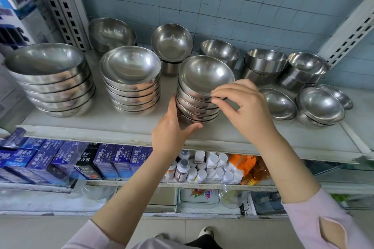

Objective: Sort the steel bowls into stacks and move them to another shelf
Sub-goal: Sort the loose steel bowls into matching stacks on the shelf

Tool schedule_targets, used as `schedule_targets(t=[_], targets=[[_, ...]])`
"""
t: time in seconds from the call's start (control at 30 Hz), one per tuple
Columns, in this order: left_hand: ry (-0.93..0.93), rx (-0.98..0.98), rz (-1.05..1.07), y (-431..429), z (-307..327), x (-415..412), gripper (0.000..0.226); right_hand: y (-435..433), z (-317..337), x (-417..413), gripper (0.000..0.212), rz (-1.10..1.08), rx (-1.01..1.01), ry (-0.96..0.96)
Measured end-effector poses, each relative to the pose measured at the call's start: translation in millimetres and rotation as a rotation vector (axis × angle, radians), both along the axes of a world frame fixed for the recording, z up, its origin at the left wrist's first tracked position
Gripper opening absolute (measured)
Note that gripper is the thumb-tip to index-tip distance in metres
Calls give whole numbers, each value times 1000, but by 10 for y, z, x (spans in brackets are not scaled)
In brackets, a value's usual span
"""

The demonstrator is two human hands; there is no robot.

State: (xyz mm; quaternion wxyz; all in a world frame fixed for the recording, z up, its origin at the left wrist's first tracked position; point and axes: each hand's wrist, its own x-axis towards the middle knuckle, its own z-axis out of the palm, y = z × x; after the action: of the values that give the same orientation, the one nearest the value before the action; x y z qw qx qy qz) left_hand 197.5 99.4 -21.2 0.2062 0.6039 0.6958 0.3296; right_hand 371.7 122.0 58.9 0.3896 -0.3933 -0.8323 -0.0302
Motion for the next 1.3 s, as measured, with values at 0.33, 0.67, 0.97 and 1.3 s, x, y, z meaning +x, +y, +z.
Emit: schedule_targets(t=[0.33, 0.67, 0.97, 1.3], targets=[[10, 15, -19, -4, 0, -8, 107, 10, -36, -5, 9, -31, -32, 12], [-172, 198, -72, -393, -89, -61, 76, -194, -55, 371, 42, -155, -128, 180], [-95, 204, -526, -139, 39, 946, 76, -495, -390, 1750, 33, -585, -242, 473], [-236, -78, -331, 663, -63, 1976, 115, -82, -393, 2700, 43, -477, -298, 58]])
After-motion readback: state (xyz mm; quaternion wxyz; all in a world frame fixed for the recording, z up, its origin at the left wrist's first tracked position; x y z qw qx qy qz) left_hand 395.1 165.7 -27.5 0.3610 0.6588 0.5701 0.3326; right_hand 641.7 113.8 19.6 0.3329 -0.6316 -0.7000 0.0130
